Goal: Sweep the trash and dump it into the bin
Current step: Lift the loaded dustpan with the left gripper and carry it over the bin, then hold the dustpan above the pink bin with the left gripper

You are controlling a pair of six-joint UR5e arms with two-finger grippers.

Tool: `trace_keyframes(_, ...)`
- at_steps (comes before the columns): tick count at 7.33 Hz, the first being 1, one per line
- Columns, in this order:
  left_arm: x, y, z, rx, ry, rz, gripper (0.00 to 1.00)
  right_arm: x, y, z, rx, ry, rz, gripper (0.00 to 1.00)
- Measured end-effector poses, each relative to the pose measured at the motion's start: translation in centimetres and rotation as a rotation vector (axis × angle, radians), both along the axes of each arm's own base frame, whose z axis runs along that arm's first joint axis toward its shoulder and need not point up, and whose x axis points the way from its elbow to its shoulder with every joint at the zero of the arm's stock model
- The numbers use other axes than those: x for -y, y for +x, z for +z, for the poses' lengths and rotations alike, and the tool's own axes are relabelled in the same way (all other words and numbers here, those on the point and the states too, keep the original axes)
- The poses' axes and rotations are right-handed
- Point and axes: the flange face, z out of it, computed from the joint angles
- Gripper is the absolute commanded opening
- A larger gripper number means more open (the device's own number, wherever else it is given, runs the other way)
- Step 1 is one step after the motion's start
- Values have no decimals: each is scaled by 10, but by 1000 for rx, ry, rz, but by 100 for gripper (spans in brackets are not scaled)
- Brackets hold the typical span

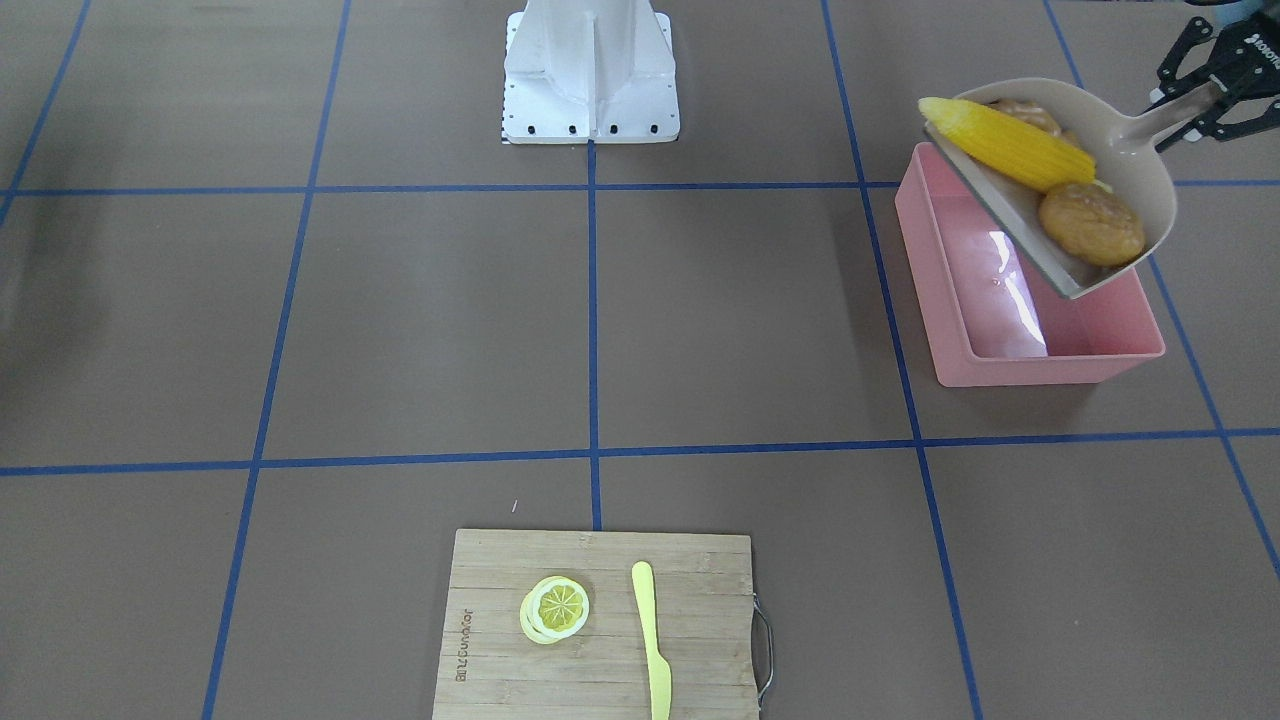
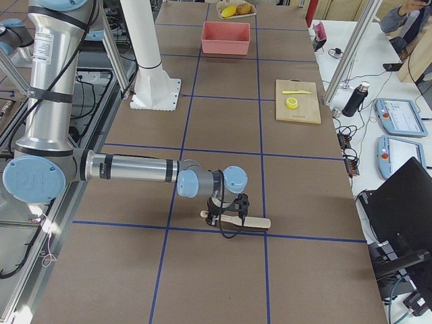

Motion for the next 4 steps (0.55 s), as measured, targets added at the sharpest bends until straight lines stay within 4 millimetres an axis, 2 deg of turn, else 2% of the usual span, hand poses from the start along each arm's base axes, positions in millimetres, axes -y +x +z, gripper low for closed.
trace_keyframes(1,-10,-26,21,-26,-10,-13,0,2,-1,1,0,-1,0,19)
trace_keyframes(2,-18,-41,29,-40,-16,-31,0,3,-1,1,1,-4,1,27)
trace_keyframes(4,-38,-49,36,-49,-44,-45,0,3,-2,3,6,-11,2,45)
